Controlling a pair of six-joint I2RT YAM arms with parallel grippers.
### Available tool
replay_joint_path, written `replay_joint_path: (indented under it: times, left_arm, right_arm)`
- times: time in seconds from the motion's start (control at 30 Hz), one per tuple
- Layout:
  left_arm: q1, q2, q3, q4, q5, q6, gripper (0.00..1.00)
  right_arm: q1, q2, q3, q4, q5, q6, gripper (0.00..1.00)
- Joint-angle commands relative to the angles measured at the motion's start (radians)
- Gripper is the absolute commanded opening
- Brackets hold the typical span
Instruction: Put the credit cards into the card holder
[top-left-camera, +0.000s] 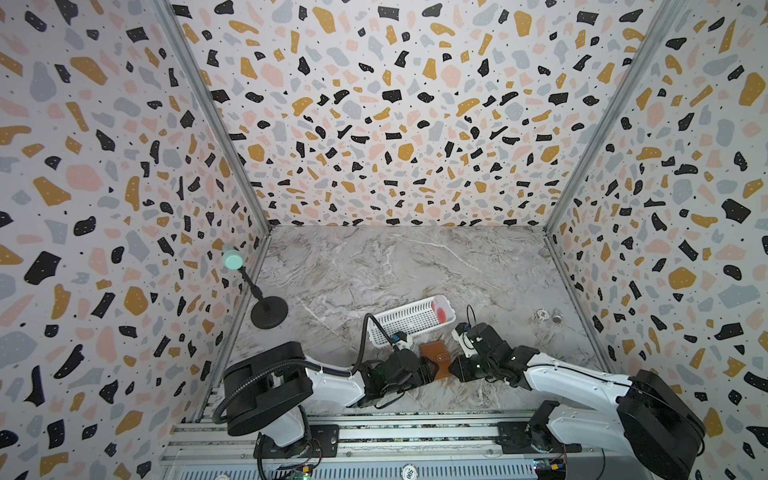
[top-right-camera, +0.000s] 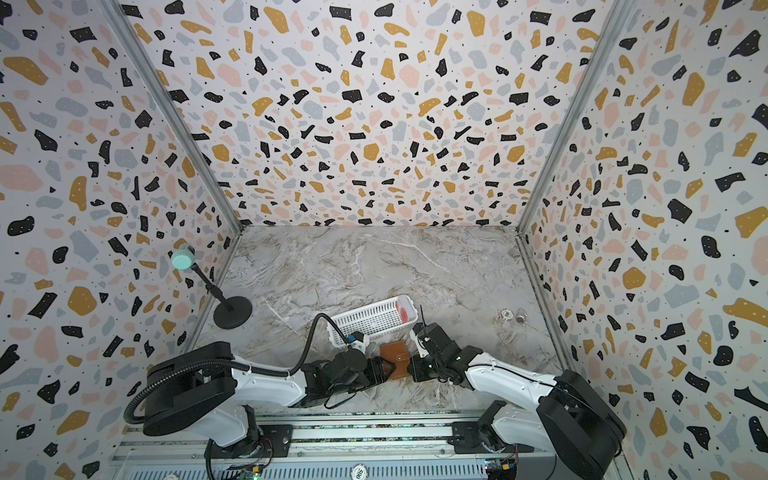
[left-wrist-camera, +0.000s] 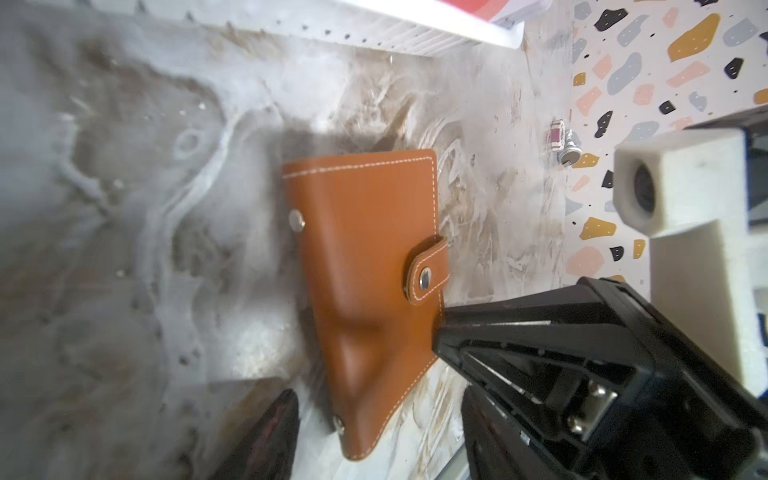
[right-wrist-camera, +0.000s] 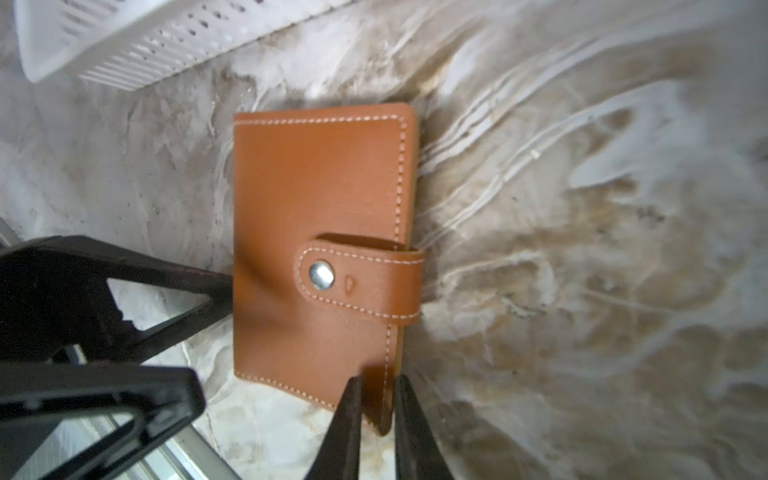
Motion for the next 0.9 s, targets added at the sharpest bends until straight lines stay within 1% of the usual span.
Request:
replay_joint_path:
  times: [0.0, 0.17, 0.3, 0.4, 0.7, 0.87]
  left_arm:
    - [0.013, -0.012, -0.051, 0.094, 0.028, -0.014, 0.63]
    - [0.036, -0.024, -0.093, 0.149, 0.047, 0.016, 0.62]
    - [0.051, -0.016, -0.099, 0.162, 0.066, 0.039, 0.62]
    - [0.066, -0.009, -0.098, 0.159, 0.077, 0.055, 0.62]
    - [0.096, 0.047, -0.061, 0.170, 0.152, 0.131, 0.62]
    - [0.107, 0.075, -0.042, 0.204, 0.191, 0.150, 0.58]
  right_arm:
    - [0.030, -0.029, -0.006, 0.002, 0.018, 0.025, 0.17]
    - [0.029, -0.032, 0.008, -0.021, 0.072, 0.039, 0.18]
    - [0.028, -0.002, 0.024, -0.028, 0.087, 0.045, 0.18]
    - [0.028, 0.020, 0.025, -0.020, 0.085, 0.051, 0.18]
    - [0.030, 0.028, 0.008, 0.003, 0.077, 0.067, 0.17]
    - [0.030, 0.041, 0.005, 0.003, 0.083, 0.070, 0.16]
